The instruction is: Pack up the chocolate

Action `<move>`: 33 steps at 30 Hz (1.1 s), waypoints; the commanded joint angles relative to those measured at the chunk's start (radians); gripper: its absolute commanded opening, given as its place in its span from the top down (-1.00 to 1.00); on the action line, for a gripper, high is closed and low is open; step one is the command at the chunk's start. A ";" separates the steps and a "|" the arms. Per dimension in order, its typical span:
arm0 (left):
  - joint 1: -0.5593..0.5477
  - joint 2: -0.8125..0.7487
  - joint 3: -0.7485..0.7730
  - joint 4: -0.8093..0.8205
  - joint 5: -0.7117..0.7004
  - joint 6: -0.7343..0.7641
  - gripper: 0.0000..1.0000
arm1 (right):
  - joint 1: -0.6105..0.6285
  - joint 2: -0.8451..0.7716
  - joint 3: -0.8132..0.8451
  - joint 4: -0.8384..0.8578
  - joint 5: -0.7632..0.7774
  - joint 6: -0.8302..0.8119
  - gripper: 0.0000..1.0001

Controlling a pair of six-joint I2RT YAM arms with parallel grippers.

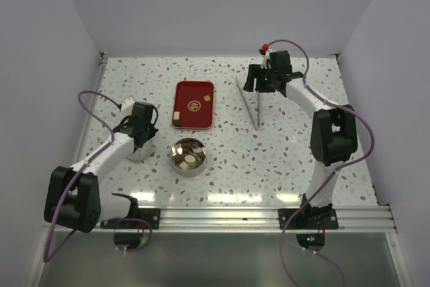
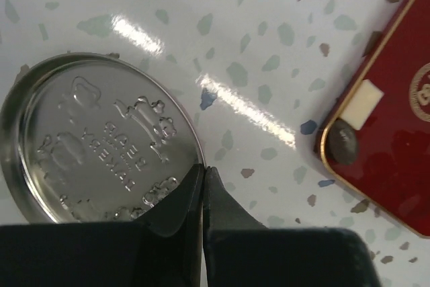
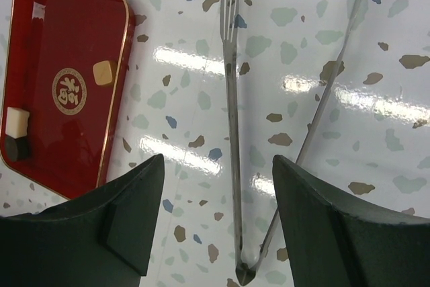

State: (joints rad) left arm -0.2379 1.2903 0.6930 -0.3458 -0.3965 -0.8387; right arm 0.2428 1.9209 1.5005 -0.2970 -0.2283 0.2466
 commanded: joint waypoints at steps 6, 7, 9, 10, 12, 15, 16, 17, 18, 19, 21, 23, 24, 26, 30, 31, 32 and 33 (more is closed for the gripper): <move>0.052 -0.117 0.134 0.183 0.093 0.197 1.00 | -0.005 -0.098 0.012 0.004 -0.005 -0.017 -0.38; 0.063 -0.134 0.135 0.238 0.135 0.211 1.00 | -0.004 -0.114 0.013 0.006 -0.008 -0.017 -0.38; 0.092 -0.143 0.152 0.284 0.180 0.213 1.00 | -0.005 -0.126 0.018 0.009 -0.017 -0.015 -0.38; 0.098 -0.141 0.160 0.321 0.223 0.213 1.00 | -0.005 -0.135 0.021 0.010 -0.028 -0.015 -0.39; 0.106 -0.137 0.178 0.373 0.272 0.214 1.00 | -0.005 -0.146 0.021 0.016 -0.040 -0.009 -0.39; 0.107 -0.118 0.195 0.482 0.390 0.193 1.00 | -0.005 -0.163 0.024 0.033 -0.053 -0.003 -0.38; 0.107 -0.103 0.201 0.537 0.463 0.172 1.00 | -0.005 -0.168 0.029 0.029 -0.049 -0.004 -0.39; 0.107 -0.095 0.206 0.572 0.505 0.159 1.00 | -0.005 -0.172 0.029 0.032 -0.074 -0.003 -0.39; 0.107 -0.085 0.218 0.605 0.545 0.150 1.00 | -0.005 -0.177 0.027 0.036 -0.092 0.002 -0.39; 0.107 -0.063 0.227 0.661 0.620 0.126 1.00 | -0.005 -0.180 0.023 0.047 -0.114 0.005 -0.38; 0.109 -0.042 0.232 0.744 0.707 0.086 1.00 | -0.005 -0.192 0.001 0.105 -0.207 0.034 -0.39; 0.111 -0.014 0.227 0.887 0.821 -0.006 1.00 | -0.005 -0.203 -0.034 0.203 -0.285 0.069 -0.40; 0.112 -0.005 0.217 0.942 0.859 -0.082 1.00 | -0.005 -0.213 -0.046 0.241 -0.343 0.109 -0.40; 0.112 0.024 0.197 1.111 0.942 -0.170 1.00 | -0.005 -0.223 -0.063 0.329 -0.384 0.146 -0.42; 0.101 0.105 0.184 1.483 1.021 -0.454 1.00 | -0.005 -0.237 -0.065 0.441 -0.498 0.250 -0.46; 0.097 0.118 0.186 1.537 1.033 -0.499 1.00 | -0.004 -0.237 -0.069 0.473 -0.517 0.279 -0.47; 0.089 0.135 0.192 1.585 1.038 -0.540 1.00 | -0.004 -0.238 -0.081 0.560 -0.535 0.316 -0.47; 0.084 0.161 0.192 1.675 1.033 -0.615 1.00 | -0.004 -0.238 -0.092 0.620 -0.574 0.410 -0.47</move>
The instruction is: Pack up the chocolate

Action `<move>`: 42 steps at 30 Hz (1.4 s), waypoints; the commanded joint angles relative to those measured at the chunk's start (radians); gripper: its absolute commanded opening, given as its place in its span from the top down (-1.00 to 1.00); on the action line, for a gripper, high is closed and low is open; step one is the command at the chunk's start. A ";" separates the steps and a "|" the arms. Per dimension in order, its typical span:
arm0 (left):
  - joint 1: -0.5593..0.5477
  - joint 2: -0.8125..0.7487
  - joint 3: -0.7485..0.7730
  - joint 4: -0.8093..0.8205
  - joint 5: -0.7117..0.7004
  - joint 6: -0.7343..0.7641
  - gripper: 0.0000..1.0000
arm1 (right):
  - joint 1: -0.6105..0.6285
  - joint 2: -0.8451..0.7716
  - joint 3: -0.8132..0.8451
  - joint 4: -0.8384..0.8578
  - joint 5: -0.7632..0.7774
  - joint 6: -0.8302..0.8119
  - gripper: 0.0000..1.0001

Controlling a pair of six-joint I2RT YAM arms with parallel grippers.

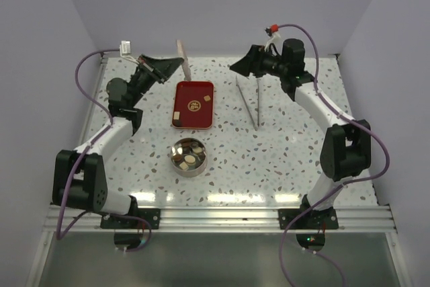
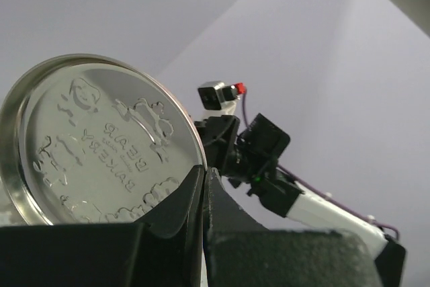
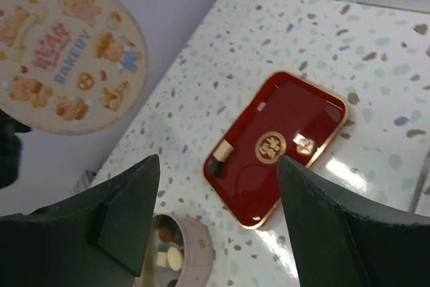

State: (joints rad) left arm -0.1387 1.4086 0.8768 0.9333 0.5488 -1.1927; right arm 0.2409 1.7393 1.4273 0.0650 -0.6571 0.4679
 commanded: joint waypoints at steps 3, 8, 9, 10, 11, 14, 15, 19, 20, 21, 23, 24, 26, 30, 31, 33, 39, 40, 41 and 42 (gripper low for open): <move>-0.039 0.093 0.013 0.543 0.076 -0.391 1.00 | 0.003 -0.041 -0.053 0.502 -0.180 0.396 -0.50; -0.097 0.154 0.050 0.714 0.019 -0.516 1.00 | 0.032 -0.014 -0.041 0.659 -0.194 0.532 -0.54; -0.105 0.173 0.062 0.746 0.011 -0.537 1.00 | 0.050 -0.014 -0.041 0.665 -0.194 0.543 -0.54; -0.111 0.184 0.076 0.765 0.004 -0.548 1.00 | 0.057 -0.015 -0.038 0.667 -0.194 0.548 -0.54; -0.122 0.194 0.102 0.780 -0.001 -0.561 1.00 | 0.061 -0.017 -0.041 0.670 -0.191 0.551 -0.55; -0.133 0.230 0.146 0.834 -0.015 -0.600 1.00 | 0.075 -0.026 -0.057 0.664 -0.187 0.569 -0.55; -0.136 0.240 0.155 0.840 -0.018 -0.613 1.00 | 0.078 -0.030 -0.062 0.661 -0.184 0.572 -0.55; -0.148 0.251 0.192 0.855 -0.029 -0.634 1.00 | 0.080 -0.047 -0.093 0.653 -0.182 0.563 -0.56; -0.150 0.250 0.201 0.855 -0.027 -0.636 1.00 | 0.081 -0.052 -0.100 0.641 -0.182 0.540 -0.56; -0.150 0.244 0.203 0.852 -0.026 -0.639 1.00 | 0.081 -0.060 -0.103 0.621 -0.174 0.519 -0.57; -0.150 0.234 0.200 0.849 -0.026 -0.640 1.00 | 0.080 -0.084 -0.103 0.540 -0.164 0.448 -0.58; -0.150 0.225 0.200 0.851 -0.026 -0.640 1.00 | 0.080 -0.089 -0.102 0.514 -0.158 0.428 -0.58; -0.153 0.219 0.200 0.854 -0.023 -0.643 1.00 | 0.080 -0.099 -0.102 0.484 -0.151 0.410 -0.59; -0.160 0.217 0.198 0.872 -0.033 -0.662 1.00 | 0.081 -0.083 -0.106 0.509 -0.161 0.434 -0.60; -0.163 0.217 0.198 0.878 -0.036 -0.666 1.00 | 0.081 -0.080 -0.111 0.528 -0.162 0.440 -0.60; -0.167 0.217 0.197 0.886 -0.038 -0.670 1.00 | 0.083 -0.073 -0.119 0.552 -0.170 0.462 -0.61; -0.170 0.231 0.214 0.938 -0.064 -0.700 1.00 | 0.089 -0.066 -0.131 0.561 -0.162 0.465 -0.62; -0.171 0.230 0.217 0.937 -0.061 -0.700 1.00 | 0.089 -0.066 -0.139 0.556 -0.162 0.462 -0.62; -0.170 0.222 0.217 0.932 -0.059 -0.700 1.00 | 0.089 -0.067 -0.143 0.552 -0.161 0.451 -0.64; -0.171 0.222 0.215 0.927 -0.058 -0.700 1.00 | 0.089 -0.069 -0.146 0.546 -0.159 0.446 -0.65</move>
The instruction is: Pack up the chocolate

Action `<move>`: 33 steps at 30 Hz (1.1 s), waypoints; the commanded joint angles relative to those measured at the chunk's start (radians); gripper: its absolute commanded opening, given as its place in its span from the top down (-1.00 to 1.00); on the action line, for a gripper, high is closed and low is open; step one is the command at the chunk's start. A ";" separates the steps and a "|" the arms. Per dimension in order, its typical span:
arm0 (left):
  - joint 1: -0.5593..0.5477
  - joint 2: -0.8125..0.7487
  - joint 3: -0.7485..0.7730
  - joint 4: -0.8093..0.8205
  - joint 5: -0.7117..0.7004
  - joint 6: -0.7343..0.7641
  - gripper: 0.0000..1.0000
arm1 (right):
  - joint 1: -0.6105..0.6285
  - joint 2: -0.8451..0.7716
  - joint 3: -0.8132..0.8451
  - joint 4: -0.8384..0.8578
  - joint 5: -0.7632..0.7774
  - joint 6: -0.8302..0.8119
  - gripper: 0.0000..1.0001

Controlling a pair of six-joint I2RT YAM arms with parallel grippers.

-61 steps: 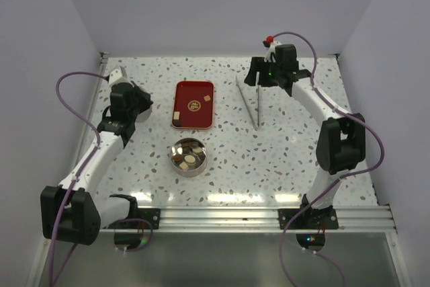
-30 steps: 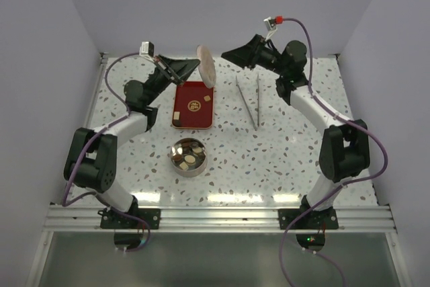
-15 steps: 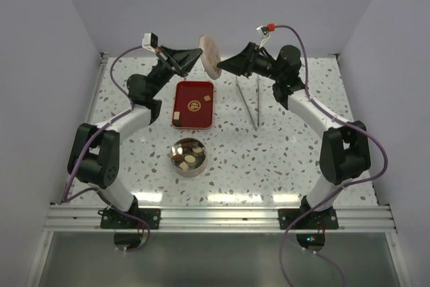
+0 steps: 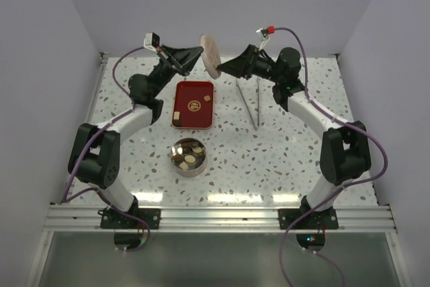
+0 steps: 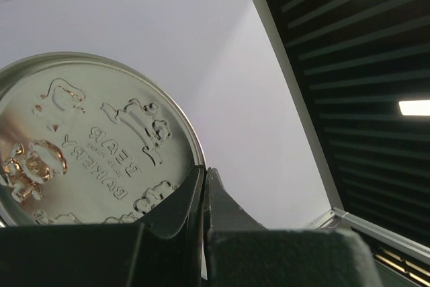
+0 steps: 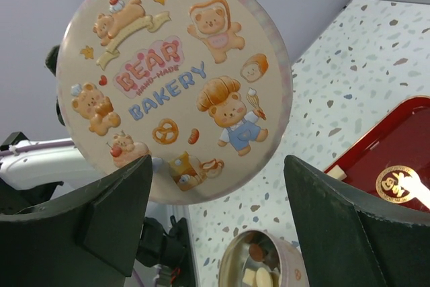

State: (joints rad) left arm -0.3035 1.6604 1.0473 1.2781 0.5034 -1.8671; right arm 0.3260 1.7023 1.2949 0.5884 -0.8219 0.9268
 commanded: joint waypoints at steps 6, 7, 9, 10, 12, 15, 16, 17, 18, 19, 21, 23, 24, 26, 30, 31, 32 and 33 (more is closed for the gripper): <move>-0.008 -0.021 0.028 0.618 -0.029 -0.056 1.00 | 0.004 -0.018 -0.028 0.106 -0.013 0.053 -0.69; -0.008 -0.021 0.025 0.618 -0.034 -0.056 1.00 | 0.005 -0.012 -0.028 0.143 -0.022 0.066 -0.69; -0.011 -0.022 0.025 0.618 -0.035 -0.047 1.00 | 0.005 0.006 -0.026 0.206 -0.036 0.115 -0.70; -0.013 -0.022 0.028 0.618 -0.035 -0.044 1.00 | 0.004 0.011 -0.028 0.229 -0.037 0.133 -0.70; -0.016 -0.016 0.039 0.618 -0.036 -0.038 1.00 | 0.005 0.023 -0.026 0.281 -0.048 0.196 -0.71; -0.023 0.004 0.069 0.618 -0.034 -0.044 1.00 | 0.007 0.045 -0.019 0.361 -0.060 0.276 -0.71; -0.028 0.009 0.086 0.618 -0.035 -0.047 1.00 | 0.007 0.048 -0.014 0.382 -0.062 0.291 -0.71; -0.029 0.016 0.094 0.618 -0.034 -0.044 1.00 | 0.008 0.052 -0.014 0.395 -0.068 0.315 -0.71; -0.032 0.024 0.106 0.619 -0.035 -0.044 1.00 | 0.008 0.054 -0.014 0.418 -0.069 0.342 -0.71; -0.032 0.024 0.111 0.619 -0.035 -0.044 1.00 | 0.008 0.054 -0.013 0.419 -0.069 0.351 -0.71; -0.034 0.029 0.121 0.618 -0.043 -0.044 1.00 | 0.010 0.056 -0.002 0.398 -0.082 0.359 -0.71; -0.034 0.035 0.148 0.618 -0.042 -0.050 1.00 | 0.008 0.054 -0.009 0.409 -0.079 0.368 -0.71; -0.034 0.039 0.160 0.618 -0.040 -0.053 1.00 | 0.008 0.051 -0.009 0.409 -0.080 0.368 -0.71; -0.037 0.039 0.166 0.618 -0.040 -0.052 1.00 | 0.008 0.051 -0.012 0.409 -0.077 0.368 -0.71; -0.036 0.035 0.143 0.618 -0.040 -0.053 1.00 | 0.010 0.060 -0.017 0.470 -0.071 0.398 -0.71; -0.036 0.030 0.134 0.618 -0.040 -0.055 1.00 | 0.010 0.065 -0.017 0.491 -0.069 0.430 -0.71; -0.036 0.027 0.123 0.618 -0.039 -0.055 1.00 | 0.008 0.068 -0.019 0.516 -0.068 0.447 -0.71; -0.036 0.024 0.102 0.618 -0.037 -0.053 1.00 | 0.008 0.071 -0.019 0.557 -0.065 0.464 -0.70</move>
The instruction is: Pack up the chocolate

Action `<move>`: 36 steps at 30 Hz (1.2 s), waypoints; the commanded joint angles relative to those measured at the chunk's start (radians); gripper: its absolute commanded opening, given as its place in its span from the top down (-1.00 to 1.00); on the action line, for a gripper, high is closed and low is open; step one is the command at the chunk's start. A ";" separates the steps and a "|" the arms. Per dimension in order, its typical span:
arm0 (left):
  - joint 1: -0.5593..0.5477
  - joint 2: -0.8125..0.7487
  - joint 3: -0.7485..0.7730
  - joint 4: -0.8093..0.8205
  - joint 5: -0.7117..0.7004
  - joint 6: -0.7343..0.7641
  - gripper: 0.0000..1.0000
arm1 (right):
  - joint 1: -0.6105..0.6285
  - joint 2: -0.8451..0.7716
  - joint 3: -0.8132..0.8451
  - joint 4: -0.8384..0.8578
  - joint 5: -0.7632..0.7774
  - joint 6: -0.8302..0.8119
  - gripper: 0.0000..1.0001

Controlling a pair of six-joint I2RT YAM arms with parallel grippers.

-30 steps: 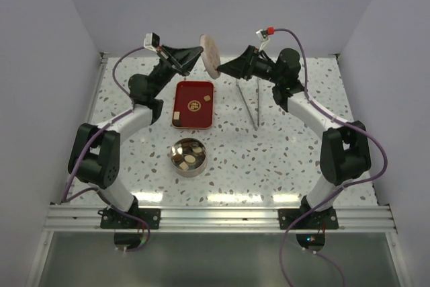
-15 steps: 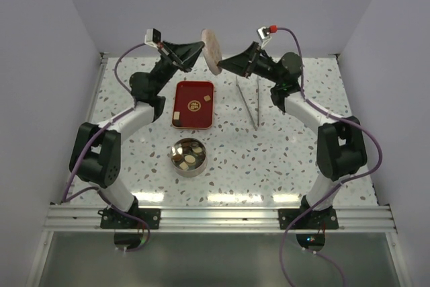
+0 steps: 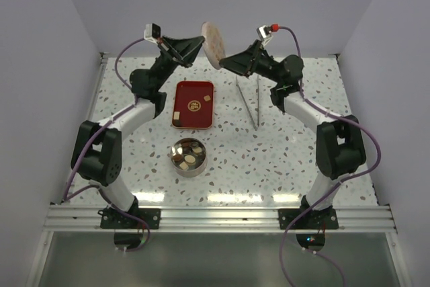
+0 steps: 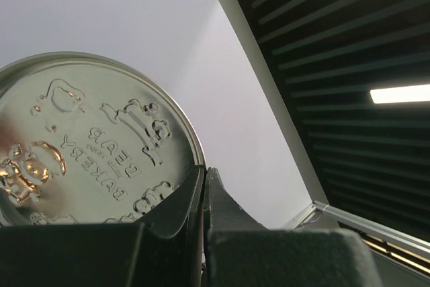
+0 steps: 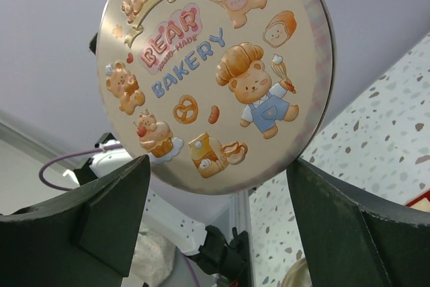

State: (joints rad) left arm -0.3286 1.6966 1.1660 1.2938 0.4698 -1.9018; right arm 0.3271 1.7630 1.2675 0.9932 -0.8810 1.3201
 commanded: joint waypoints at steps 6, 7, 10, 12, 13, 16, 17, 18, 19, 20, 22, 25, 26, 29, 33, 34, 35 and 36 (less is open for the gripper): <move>-0.010 -0.038 -0.092 0.604 0.009 -0.008 1.00 | 0.007 0.030 -0.017 0.289 0.017 0.165 -0.67; -0.010 -0.043 -0.101 0.602 0.010 -0.006 1.00 | 0.007 0.027 -0.022 0.295 0.020 0.172 -0.66; -0.010 -0.049 -0.134 0.604 0.020 -0.008 1.00 | 0.007 0.013 -0.037 0.295 0.033 0.168 -0.64; -0.010 -0.054 -0.153 0.604 0.024 -0.006 1.00 | 0.006 -0.005 -0.045 0.285 0.042 0.143 -0.63; -0.010 -0.057 -0.160 0.604 0.027 -0.005 1.00 | 0.006 -0.013 -0.052 0.274 0.046 0.131 -0.63; -0.009 -0.063 -0.177 0.604 0.033 0.003 1.00 | 0.004 -0.034 -0.065 0.274 0.063 0.122 -0.61; -0.009 -0.063 -0.180 0.604 0.033 0.003 1.00 | 0.003 -0.040 -0.068 0.274 0.068 0.119 -0.61; -0.009 -0.063 -0.186 0.604 0.035 0.003 1.00 | 0.003 -0.046 -0.071 0.275 0.073 0.120 -0.60; -0.009 -0.063 -0.187 0.604 0.033 0.003 1.00 | 0.003 -0.059 -0.079 0.277 0.085 0.117 -0.58; -0.009 -0.060 -0.189 0.604 0.036 0.003 1.00 | 0.001 -0.066 -0.083 0.277 0.091 0.114 -0.57; -0.009 -0.057 -0.189 0.604 0.041 0.003 1.00 | 0.001 -0.085 -0.095 0.272 0.111 0.110 -0.54; -0.010 -0.055 -0.189 0.604 0.041 -0.002 1.00 | 0.001 -0.102 -0.108 0.274 0.125 0.108 -0.49; -0.007 -0.055 -0.189 0.604 0.043 -0.003 1.00 | 0.001 -0.106 -0.111 0.274 0.135 0.107 -0.49; -0.007 -0.058 -0.190 0.604 0.043 0.001 1.00 | 0.001 -0.123 -0.123 0.278 0.143 0.099 -0.48; -0.007 -0.055 -0.190 0.604 0.038 0.003 1.00 | 0.001 -0.137 -0.137 0.286 0.166 0.091 -0.47; -0.007 -0.054 -0.192 0.604 0.038 0.003 1.00 | 0.001 -0.137 -0.140 0.291 0.171 0.094 -0.45; -0.007 -0.054 -0.190 0.604 0.038 0.001 1.00 | 0.001 -0.135 -0.141 0.297 0.177 0.099 -0.45; -0.007 -0.054 -0.190 0.604 0.036 0.003 1.00 | 0.001 -0.135 -0.148 0.312 0.185 0.105 -0.43</move>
State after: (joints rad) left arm -0.3275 1.6409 0.9955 1.3838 0.4389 -1.9015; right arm 0.3126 1.6989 1.1110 1.1526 -0.7425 1.4235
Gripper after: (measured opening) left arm 0.035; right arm 0.732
